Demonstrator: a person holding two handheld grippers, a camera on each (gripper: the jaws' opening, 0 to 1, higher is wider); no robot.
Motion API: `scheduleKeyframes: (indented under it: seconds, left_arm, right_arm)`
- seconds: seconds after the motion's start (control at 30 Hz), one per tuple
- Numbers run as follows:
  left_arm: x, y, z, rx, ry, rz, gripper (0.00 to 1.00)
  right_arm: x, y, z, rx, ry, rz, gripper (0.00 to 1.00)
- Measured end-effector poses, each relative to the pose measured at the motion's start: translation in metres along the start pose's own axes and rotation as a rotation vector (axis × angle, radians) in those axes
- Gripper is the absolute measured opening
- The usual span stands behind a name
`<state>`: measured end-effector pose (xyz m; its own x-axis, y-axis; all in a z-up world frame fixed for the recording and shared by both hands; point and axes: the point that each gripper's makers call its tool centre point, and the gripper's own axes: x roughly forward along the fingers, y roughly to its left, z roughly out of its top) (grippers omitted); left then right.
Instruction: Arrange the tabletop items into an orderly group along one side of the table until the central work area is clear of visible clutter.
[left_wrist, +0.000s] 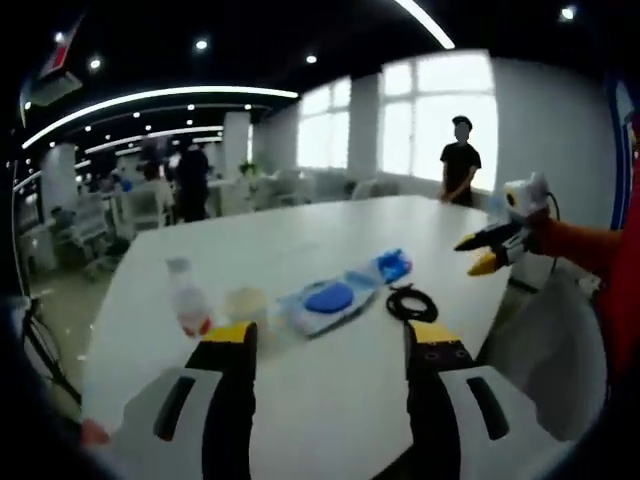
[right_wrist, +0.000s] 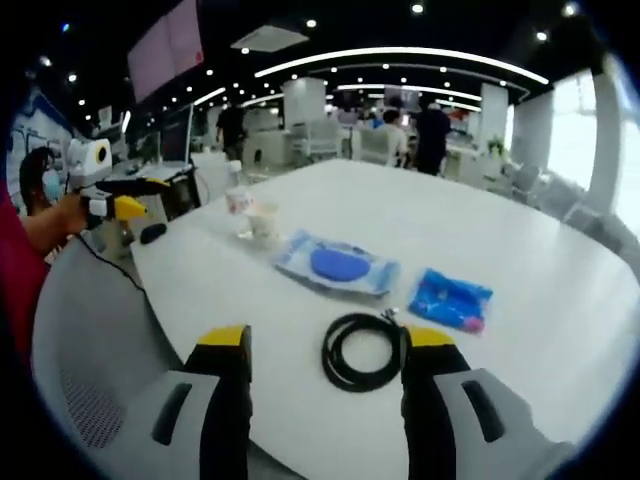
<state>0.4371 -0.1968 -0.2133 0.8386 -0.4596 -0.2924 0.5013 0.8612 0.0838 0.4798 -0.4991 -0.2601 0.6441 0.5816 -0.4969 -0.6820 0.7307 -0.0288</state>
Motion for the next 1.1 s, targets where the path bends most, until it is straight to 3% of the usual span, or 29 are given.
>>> scheduleKeyframes:
  seconds: [0.07,0.1,0.17,0.2,0.27,0.33,0.43,0.47,0.5,0.53,0.63,0.67,0.77,0.83,0.93,1.1]
  left_arm:
    - [-0.01,0.015,-0.003,0.069,0.008,0.038,0.58]
    - [-0.017,0.024,-0.007,0.055,0.01,0.067,0.59]
    - [-0.025,0.031,-0.01,-0.038,0.006,0.102,0.6]
    - [-0.029,0.031,-0.007,-0.113,-0.031,0.12,0.62]
    - [-0.031,0.025,0.0,-0.186,-0.096,0.128,0.68]
    - [-0.027,0.014,-0.003,-0.211,-0.079,0.12,0.7]
    - [-0.019,-0.008,-0.003,-0.331,-0.045,0.081,0.73]
    - [-0.018,-0.007,-0.003,-0.281,-0.023,0.094,0.74]
    - [-0.02,-0.003,-0.001,-0.195,0.002,0.148,0.74]
    - [-0.02,-0.004,0.002,-0.19,0.011,0.157,0.77]
    - [-0.007,-0.02,0.03,-0.28,-0.13,0.061,0.89]
    - [-0.004,-0.02,0.029,-0.283,-0.132,0.045,0.9]
    - [0.011,-0.01,0.004,-0.22,-0.039,0.084,1.0]
    - [0.017,-0.007,-0.009,-0.259,0.011,0.098,0.99]
    - [0.016,0.0,-0.005,-0.275,-0.029,0.118,0.99]
    - [0.014,0.004,-0.017,-0.302,0.016,0.136,0.99]
  right_arm:
    - [-0.001,0.0,0.0,-0.002,-0.003,-0.001,0.6]
    - [-0.001,-0.001,0.0,-0.002,-0.005,-0.004,0.6]
    - [-0.001,-0.003,0.0,0.001,-0.01,-0.012,0.64]
    - [-0.002,-0.005,0.002,0.008,-0.027,-0.025,0.67]
    - [-0.002,-0.007,0.003,0.016,-0.043,-0.031,0.75]
    - [-0.002,-0.008,0.002,0.02,-0.045,-0.041,0.8]
    - [-0.003,-0.01,0.002,0.026,-0.052,-0.058,0.87]
    - [-0.003,-0.01,0.001,0.032,-0.055,-0.066,0.9]
    - [-0.003,-0.011,0.002,0.038,-0.061,-0.073,0.92]
    - [-0.002,-0.011,0.002,0.047,-0.073,-0.084,0.95]
    - [0.001,-0.008,-0.001,0.064,-0.076,-0.08,0.99]
    - [0.002,-0.008,-0.002,0.07,-0.079,-0.082,0.99]
    - [0.004,-0.007,-0.003,0.095,-0.09,-0.083,0.99]
    - [0.003,-0.011,-0.001,0.092,-0.099,-0.104,1.0]
    - [0.004,-0.013,0.004,0.081,-0.112,-0.119,1.0]
    - [0.01,-0.013,0.002,0.084,-0.102,-0.131,1.0]
